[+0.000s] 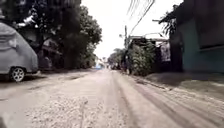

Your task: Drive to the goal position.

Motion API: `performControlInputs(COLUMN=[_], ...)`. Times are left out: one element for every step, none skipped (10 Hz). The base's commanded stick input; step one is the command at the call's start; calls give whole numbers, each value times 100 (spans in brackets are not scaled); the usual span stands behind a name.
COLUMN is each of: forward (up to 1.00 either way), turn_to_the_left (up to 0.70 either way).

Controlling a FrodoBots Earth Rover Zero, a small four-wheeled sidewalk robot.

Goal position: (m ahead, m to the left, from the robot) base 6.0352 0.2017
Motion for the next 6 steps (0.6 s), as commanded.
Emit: performControlInputs(forward=[100,100,100,100,100,100], turn_to_the_left=[0,0,0,0,0,0])
